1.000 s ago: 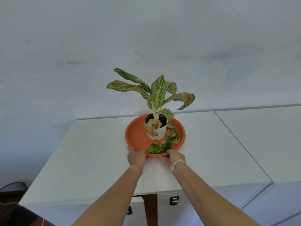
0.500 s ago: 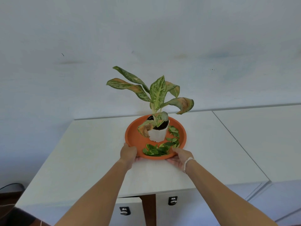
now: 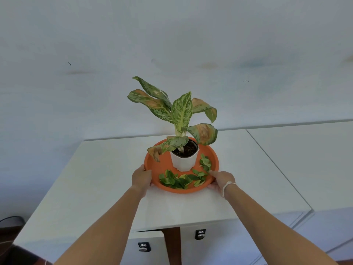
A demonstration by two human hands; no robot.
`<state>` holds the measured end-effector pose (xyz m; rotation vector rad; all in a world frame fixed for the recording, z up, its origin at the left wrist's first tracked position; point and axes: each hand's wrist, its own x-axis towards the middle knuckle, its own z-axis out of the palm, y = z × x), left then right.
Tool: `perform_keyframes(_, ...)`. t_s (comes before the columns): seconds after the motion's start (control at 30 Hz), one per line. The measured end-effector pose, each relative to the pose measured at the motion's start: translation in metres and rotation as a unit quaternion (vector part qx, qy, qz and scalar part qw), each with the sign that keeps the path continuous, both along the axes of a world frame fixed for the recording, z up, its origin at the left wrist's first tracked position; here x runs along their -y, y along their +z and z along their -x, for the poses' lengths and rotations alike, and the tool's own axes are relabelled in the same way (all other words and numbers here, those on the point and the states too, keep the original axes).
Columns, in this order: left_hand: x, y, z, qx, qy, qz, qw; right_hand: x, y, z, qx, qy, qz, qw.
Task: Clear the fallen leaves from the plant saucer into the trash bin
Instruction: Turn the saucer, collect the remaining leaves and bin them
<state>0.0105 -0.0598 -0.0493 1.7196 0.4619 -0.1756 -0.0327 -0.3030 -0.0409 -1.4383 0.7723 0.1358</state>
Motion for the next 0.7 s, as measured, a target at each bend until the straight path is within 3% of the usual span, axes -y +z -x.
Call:
perform_keyframes(0.37, 0.018, 0.006, 0.016, 0.008, -0.007, 0.012, 1.0, -0.024, -0.003, 0.012, -0.005, -0.055, -0.016, 0.998)
perform_keyframes(0.53, 0.016, 0.007, 0.015, 0.015, -0.029, -0.079, 0.996, -0.035, -0.008, 0.016, -0.003, -0.059, -0.032, 0.998)
perform_keyframes(0.7, 0.014, 0.012, 0.017, 0.053, -0.092, -0.242, 0.965, -0.03, 0.002, 0.016, 0.01, -0.077, 0.104, 0.992)
